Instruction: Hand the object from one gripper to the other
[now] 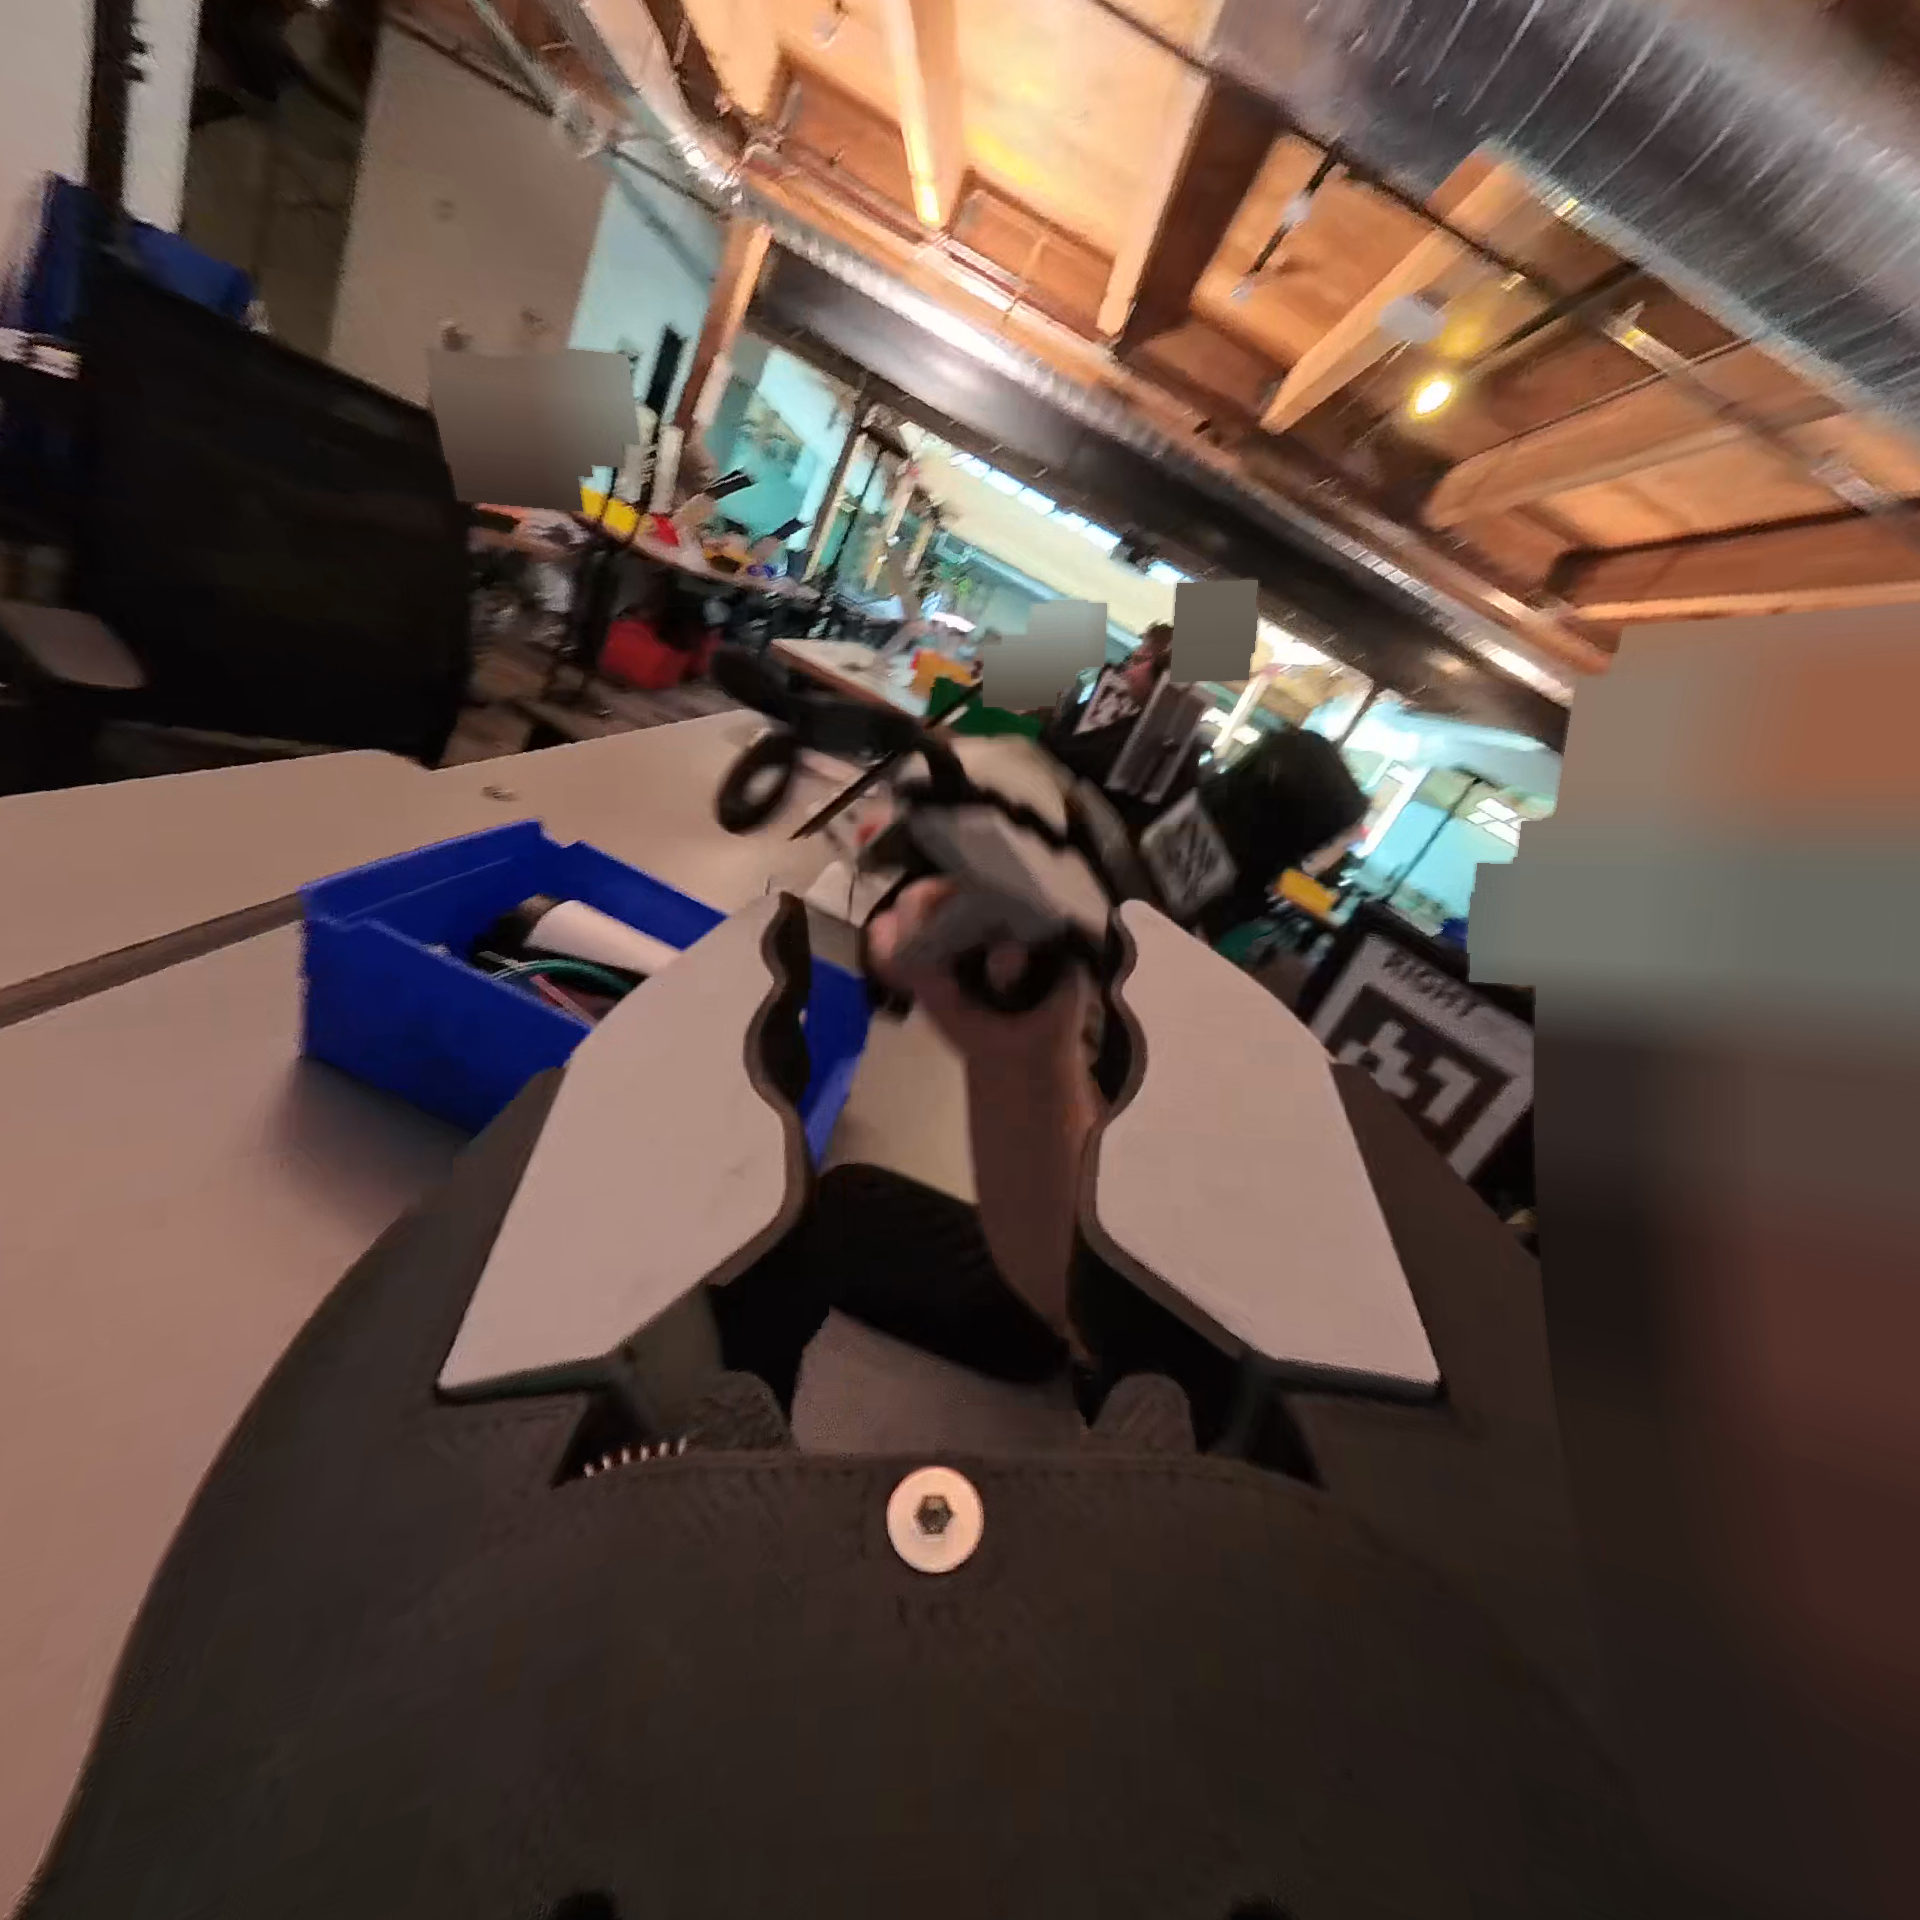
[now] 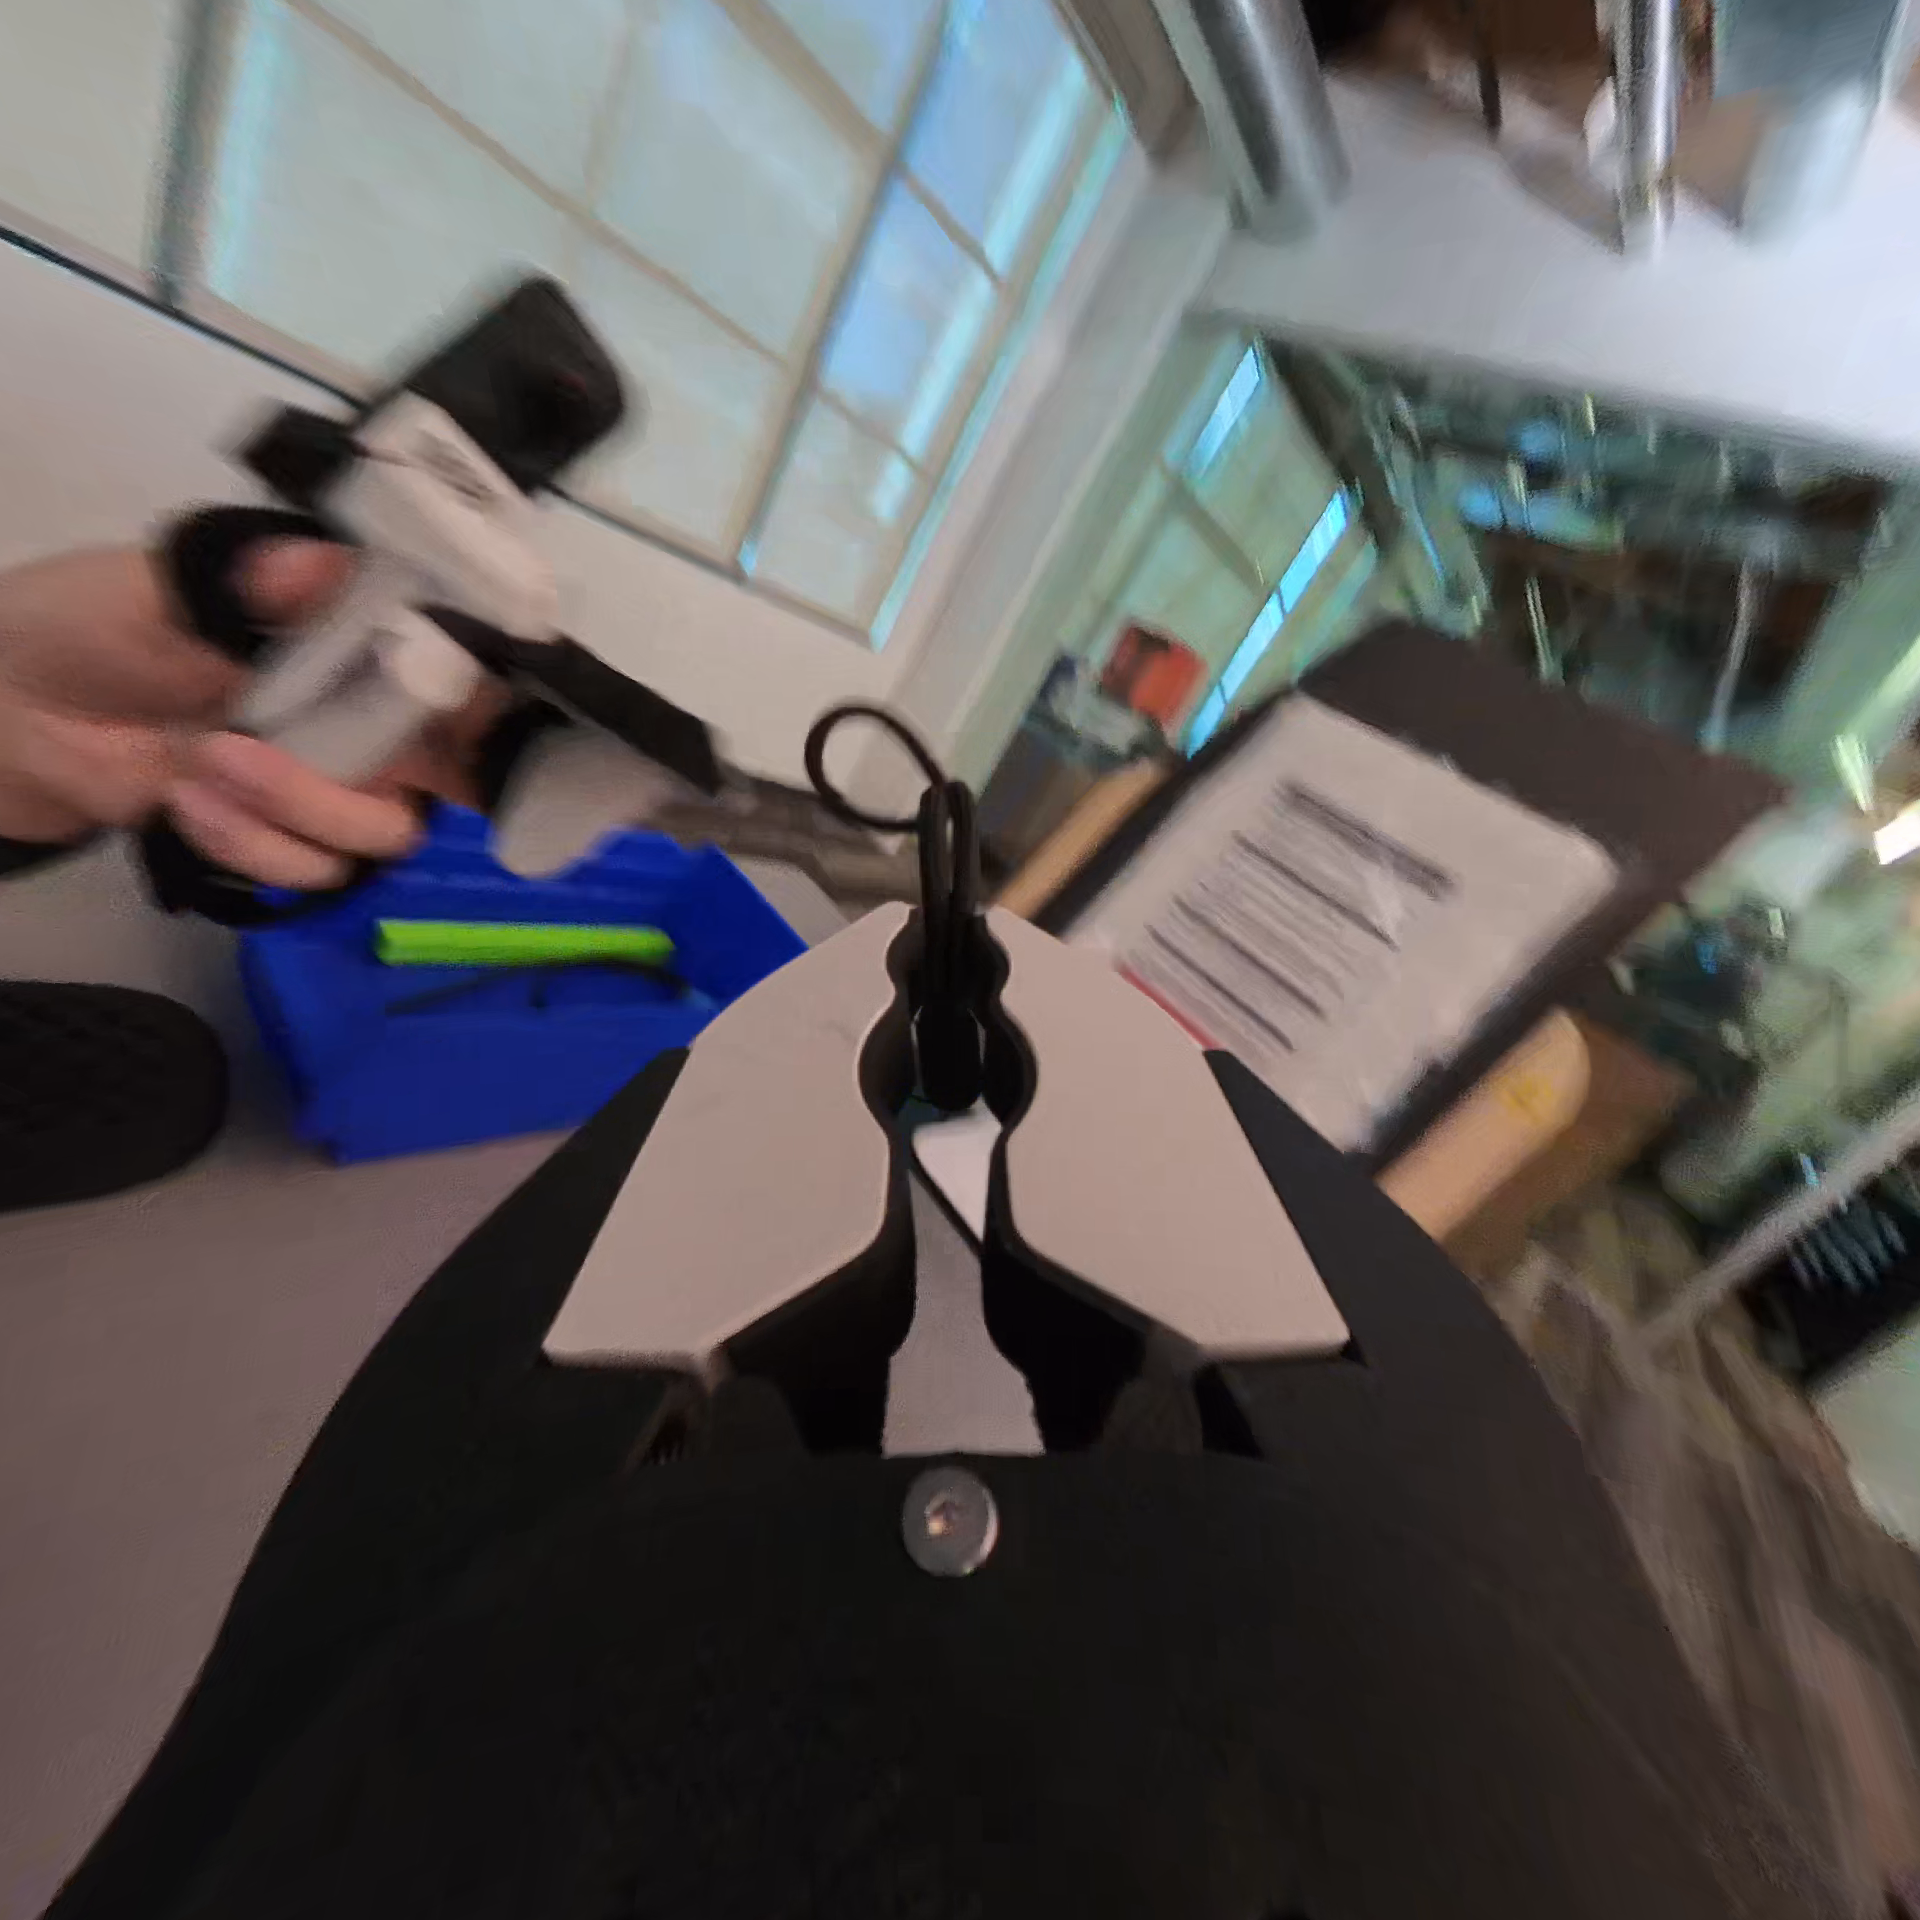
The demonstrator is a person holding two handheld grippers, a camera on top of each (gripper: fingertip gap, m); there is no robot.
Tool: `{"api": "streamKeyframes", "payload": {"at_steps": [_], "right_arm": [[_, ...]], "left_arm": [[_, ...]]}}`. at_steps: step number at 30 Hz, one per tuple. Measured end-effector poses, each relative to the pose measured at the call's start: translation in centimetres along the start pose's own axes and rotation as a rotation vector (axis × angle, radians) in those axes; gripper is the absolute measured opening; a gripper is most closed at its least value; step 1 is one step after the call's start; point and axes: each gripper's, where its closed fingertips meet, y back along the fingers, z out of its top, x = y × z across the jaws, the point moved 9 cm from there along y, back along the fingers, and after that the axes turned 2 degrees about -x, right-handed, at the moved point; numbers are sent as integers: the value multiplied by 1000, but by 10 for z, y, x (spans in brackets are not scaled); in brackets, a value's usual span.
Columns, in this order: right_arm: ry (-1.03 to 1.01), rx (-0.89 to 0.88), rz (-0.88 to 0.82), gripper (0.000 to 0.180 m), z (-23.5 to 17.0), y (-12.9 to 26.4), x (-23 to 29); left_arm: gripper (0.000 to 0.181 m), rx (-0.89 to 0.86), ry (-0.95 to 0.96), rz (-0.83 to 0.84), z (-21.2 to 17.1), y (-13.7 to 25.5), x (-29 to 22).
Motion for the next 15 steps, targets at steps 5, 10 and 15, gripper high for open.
{"api": "streamKeyframes", "payload": {"at_steps": [5, 10, 15], "right_arm": [[-169, 568, -183, 8, -50, 66, -94], [-283, 976, -306, 8, -134, 96, -136], [-407, 1076, -254, 9, -188, 93, -140]], "left_arm": [[54, 68, -90, 67, 2, 3, -4], [50, 47, -92, 95, 7, 9, -1], [49, 35, -91, 100, 11, 14, 0]]}}
